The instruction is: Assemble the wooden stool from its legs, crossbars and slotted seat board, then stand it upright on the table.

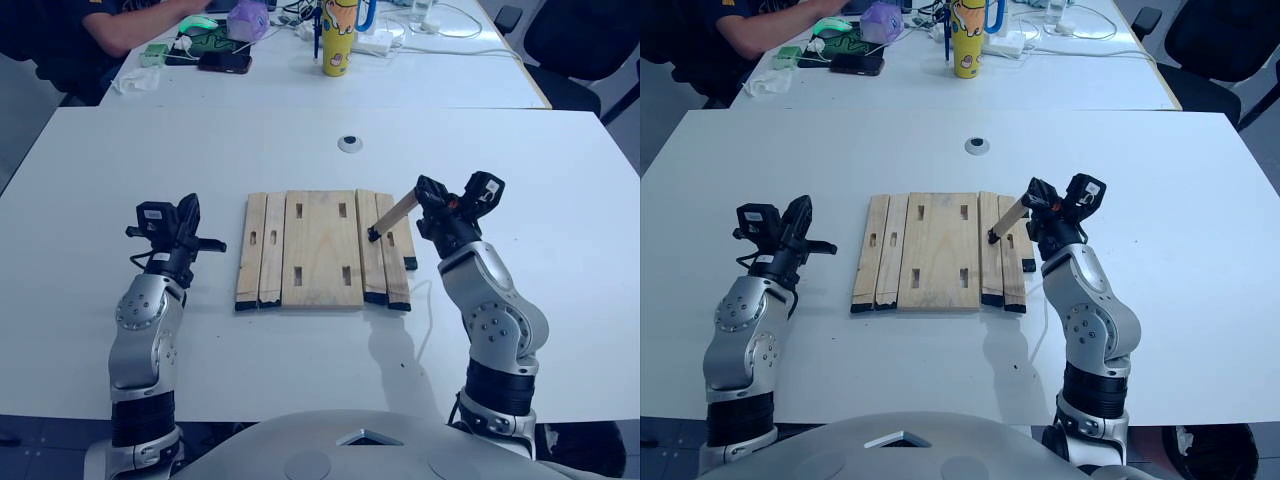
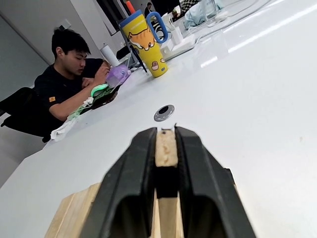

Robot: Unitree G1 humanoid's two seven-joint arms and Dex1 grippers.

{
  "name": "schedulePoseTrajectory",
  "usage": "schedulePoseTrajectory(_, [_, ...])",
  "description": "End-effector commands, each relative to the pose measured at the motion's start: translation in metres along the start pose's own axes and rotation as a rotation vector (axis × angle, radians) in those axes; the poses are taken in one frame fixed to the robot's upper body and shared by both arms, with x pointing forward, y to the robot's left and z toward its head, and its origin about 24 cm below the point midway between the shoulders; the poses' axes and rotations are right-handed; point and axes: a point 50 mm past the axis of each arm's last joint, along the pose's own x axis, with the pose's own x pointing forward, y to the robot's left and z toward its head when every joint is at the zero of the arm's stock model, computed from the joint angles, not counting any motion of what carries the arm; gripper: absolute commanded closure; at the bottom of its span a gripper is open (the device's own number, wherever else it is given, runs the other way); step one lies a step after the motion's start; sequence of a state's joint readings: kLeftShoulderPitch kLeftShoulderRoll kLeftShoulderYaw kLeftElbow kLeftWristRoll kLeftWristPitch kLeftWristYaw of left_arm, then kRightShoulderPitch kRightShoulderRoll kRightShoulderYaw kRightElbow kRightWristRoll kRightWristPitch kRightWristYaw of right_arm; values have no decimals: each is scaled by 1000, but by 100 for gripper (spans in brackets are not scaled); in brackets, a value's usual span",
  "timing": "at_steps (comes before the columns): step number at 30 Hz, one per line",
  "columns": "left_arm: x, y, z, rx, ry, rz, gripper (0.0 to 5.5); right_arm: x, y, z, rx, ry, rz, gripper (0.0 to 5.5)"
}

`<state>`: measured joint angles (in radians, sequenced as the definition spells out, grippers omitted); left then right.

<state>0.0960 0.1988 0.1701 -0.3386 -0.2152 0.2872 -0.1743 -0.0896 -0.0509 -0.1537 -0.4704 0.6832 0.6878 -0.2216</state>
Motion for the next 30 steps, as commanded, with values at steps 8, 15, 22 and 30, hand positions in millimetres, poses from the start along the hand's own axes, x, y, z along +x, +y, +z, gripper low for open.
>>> schedulePoseTrajectory(8, [1,-3,1,-10,5,-12,550,10,-20,-24,-95,86,-113,506])
schedulePoseTrajectory(15, [-1,-4,3,-8,1,-19,550,13,-10,-25,-195,26,-59,506])
schedulePoseTrajectory(22, [-3,-6,3,-14,-1,-8,550,15,-4,-36,-373,34,48,506])
schedulePoseTrajectory(30, [-3,-8,3,-19,-5,-2,550,9,-35,-67,-559,143,78,506])
